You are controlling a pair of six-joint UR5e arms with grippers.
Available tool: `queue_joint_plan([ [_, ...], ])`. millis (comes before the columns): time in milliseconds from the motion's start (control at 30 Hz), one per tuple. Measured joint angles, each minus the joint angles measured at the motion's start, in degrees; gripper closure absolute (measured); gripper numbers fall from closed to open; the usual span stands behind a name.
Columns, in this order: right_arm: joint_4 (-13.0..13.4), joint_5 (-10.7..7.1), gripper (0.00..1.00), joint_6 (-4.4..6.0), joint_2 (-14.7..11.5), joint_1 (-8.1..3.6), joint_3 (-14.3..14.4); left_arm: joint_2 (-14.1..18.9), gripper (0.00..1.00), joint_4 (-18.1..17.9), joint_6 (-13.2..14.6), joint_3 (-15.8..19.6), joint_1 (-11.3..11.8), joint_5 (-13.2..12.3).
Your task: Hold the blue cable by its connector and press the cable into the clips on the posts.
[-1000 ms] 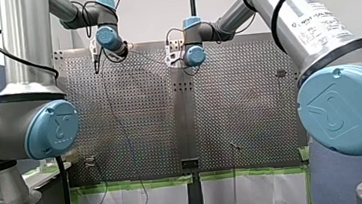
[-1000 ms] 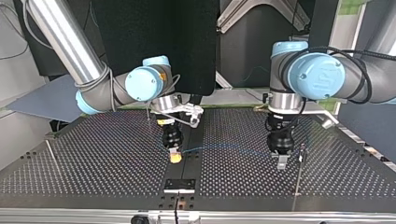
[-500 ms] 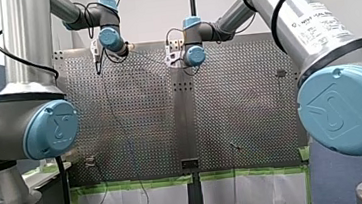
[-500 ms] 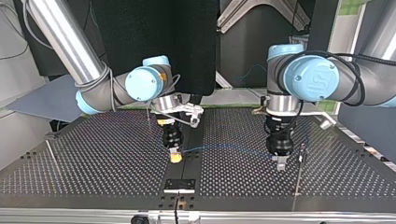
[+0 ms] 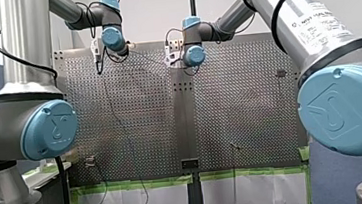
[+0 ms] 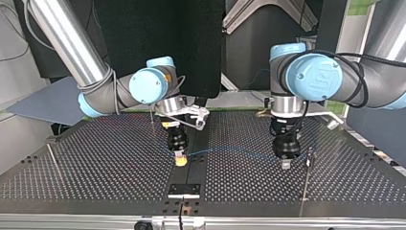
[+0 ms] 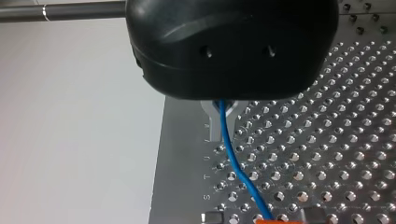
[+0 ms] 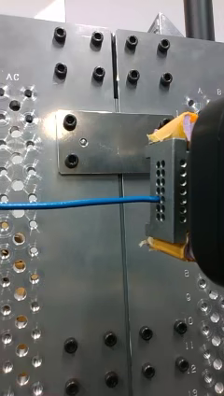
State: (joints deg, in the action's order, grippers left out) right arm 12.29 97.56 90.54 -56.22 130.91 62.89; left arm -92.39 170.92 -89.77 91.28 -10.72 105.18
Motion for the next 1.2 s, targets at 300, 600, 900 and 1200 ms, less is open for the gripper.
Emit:
queue_joint_plan([
  [300, -0.57, 0.08, 1.0, 0.0, 0.0, 0.21, 0.55, -2.83, 1.0, 0.53, 0.69, 0.5, -1.4, 0.93],
  [600, -0.4, 0.54, 1.0, 1.08, 0.0, 0.27, 4.38, -4.46, 1.0, -1.86, 0.73, 3.4, -3.0, 1.54],
  [900, -0.1, 1.13, 1.0, 1.51, 0.0, 0.28, 8.85, -7.52, 1.0, -4.28, 0.6, 6.56, -5.3, 2.44],
  [1200, 2.78, 1.9, 1.0, 2.84, 0.0, 0.07, 12.91, -8.03, 1.0, -7.66, -0.7, 9.72, -7.3, 3.84],
])
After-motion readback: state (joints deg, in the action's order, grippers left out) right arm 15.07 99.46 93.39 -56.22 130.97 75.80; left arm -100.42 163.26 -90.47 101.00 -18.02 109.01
